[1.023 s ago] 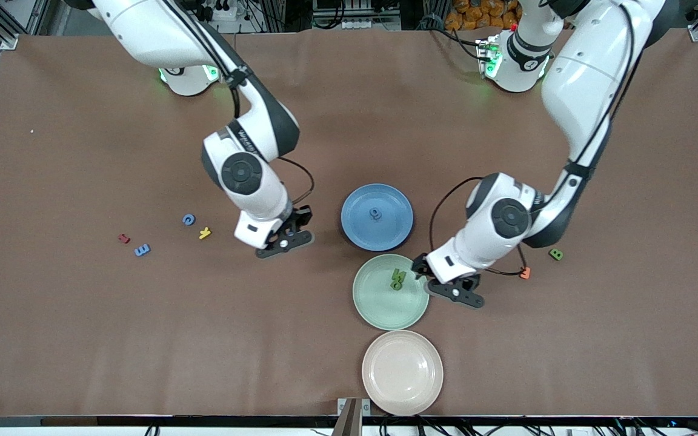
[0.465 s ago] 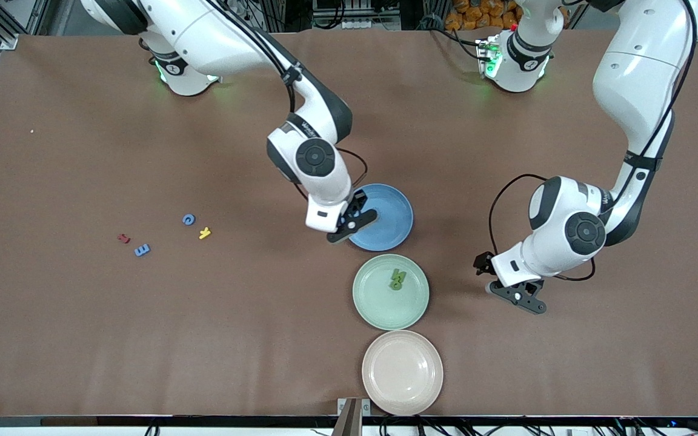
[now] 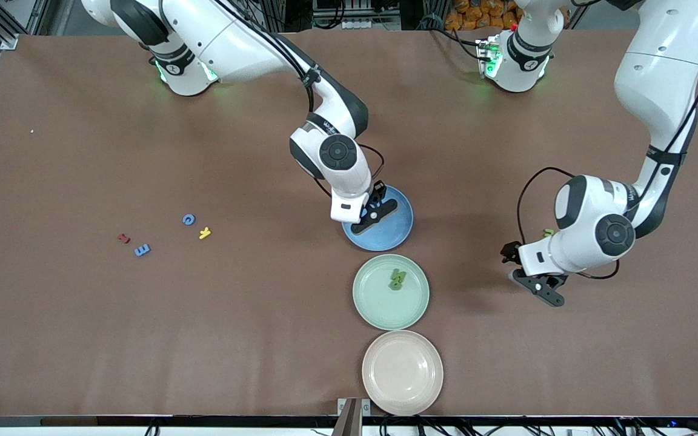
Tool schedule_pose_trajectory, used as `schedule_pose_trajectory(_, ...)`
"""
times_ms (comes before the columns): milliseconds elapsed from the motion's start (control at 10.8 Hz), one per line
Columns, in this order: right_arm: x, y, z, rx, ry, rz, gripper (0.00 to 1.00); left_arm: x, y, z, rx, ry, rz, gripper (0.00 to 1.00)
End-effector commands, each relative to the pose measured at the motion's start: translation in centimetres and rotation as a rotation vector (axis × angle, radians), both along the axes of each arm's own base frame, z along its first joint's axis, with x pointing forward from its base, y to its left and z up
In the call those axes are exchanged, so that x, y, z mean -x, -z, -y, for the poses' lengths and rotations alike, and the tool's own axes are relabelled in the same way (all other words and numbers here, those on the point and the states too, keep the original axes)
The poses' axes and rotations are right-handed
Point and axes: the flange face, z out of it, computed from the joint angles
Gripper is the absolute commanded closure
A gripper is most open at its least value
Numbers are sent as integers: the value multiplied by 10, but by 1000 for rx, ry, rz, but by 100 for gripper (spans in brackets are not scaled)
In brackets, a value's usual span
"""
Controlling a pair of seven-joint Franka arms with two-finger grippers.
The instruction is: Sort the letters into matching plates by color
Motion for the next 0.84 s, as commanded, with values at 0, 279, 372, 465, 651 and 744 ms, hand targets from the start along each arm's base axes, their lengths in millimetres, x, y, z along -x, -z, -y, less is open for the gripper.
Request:
schedule_pose_trajectory(0,-13,-13,7,-4,-7,-6,0,16,3,-39,-33,71,-19,0)
schedule_pose_trajectory(279,-41,-28,64,99,-28,-68,0,27,9,-54,-62,133,-24,0)
schedule_pose_trajectory(372,-56,-33,94,125,-33,-80,0,33,10,-52,-74,149,-19,0)
schedule_pose_trajectory(465,-70,-38,128,146,-51,-85,0,40,11,-51,-90,170,-7,0)
schedule_pose_trajectory(651,-95,-52,201,171,11,-91,0,51,17,-64,-107,182,16,0)
schedule_pose_trajectory(744,-104,-60,230,181,52,-91,0,52,20,-68,-123,203,34,0)
